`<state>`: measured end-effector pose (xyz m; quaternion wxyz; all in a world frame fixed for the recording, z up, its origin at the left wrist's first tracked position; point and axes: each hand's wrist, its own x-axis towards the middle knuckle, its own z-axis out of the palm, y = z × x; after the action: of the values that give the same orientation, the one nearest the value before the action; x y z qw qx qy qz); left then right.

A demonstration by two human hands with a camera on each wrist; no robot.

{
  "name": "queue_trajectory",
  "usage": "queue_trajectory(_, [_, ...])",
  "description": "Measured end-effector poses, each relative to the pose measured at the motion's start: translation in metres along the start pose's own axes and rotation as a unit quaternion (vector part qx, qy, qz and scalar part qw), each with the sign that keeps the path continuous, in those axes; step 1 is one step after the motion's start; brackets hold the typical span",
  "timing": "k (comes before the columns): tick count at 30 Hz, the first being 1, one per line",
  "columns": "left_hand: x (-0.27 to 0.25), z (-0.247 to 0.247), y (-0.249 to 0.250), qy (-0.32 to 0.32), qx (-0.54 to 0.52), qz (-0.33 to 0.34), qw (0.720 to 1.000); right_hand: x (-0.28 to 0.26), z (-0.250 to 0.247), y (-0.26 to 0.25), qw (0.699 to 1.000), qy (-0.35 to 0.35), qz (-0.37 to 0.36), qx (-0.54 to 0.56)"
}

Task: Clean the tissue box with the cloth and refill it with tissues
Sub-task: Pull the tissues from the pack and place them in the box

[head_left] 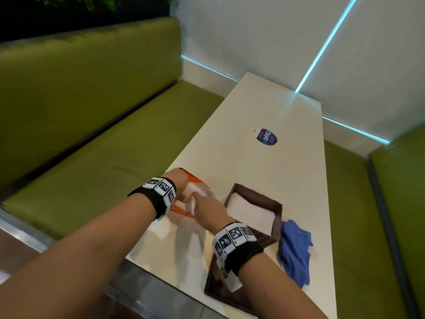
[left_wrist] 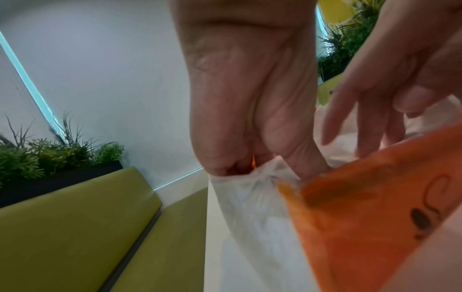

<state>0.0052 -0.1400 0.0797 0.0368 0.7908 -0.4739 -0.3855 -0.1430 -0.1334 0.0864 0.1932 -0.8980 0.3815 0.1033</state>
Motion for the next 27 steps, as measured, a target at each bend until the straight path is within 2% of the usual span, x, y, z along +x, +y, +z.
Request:
queue_trajectory(1, [-0.002, 0.002, 0.002, -0.015, 0.016, -0.030, 0.999, -0.001, 0.000, 0.000, 1.000, 0.010, 0.001, 0.015])
queue_trajectory(2, [-0.004, 0.003, 0.000, -0.010, 0.031, -0.028, 0.999, 0.000, -0.001, 0.000, 0.999, 0.021, 0.009, 0.035])
queue_trajectory(3, [0.002, 0.003, -0.007, 0.003, 0.072, -0.006, 0.997, 0.000, -0.001, 0.000, 0.998, 0.032, 0.021, 0.056])
queue_trajectory(5, [0.004, 0.002, -0.013, -0.030, 0.126, 0.028, 0.991, 0.004, -0.001, 0.000, 0.996, 0.044, 0.038, 0.071])
queue_trajectory(8, [0.002, -0.001, -0.022, -0.015, 0.115, 0.107, 0.987, 0.007, -0.002, 0.000, 0.996, 0.045, 0.037, 0.067])
queue_trajectory(10, [-0.008, -0.002, -0.017, -0.005, 0.137, 0.116, 0.984, 0.008, -0.003, -0.001, 0.996, 0.052, 0.035, 0.070])
queue_trajectory(14, [-0.018, 0.005, -0.022, 0.032, 0.175, 0.117, 0.977, 0.005, -0.001, -0.007, 0.995, 0.093, 0.021, 0.021])
queue_trajectory(18, [-0.017, 0.008, -0.033, 0.046, 0.122, 0.131, 0.983, 0.003, 0.000, -0.008, 0.990, 0.135, -0.009, -0.043])
queue_trajectory(24, [-0.024, 0.010, -0.032, 0.082, 0.214, 0.192, 0.954, 0.003, -0.007, -0.004, 0.984, 0.126, 0.055, -0.116])
queue_trajectory(27, [-0.025, 0.012, -0.035, 0.106, 0.221, 0.228, 0.942, 0.003, -0.006, -0.002, 0.983, 0.114, 0.068, -0.128])
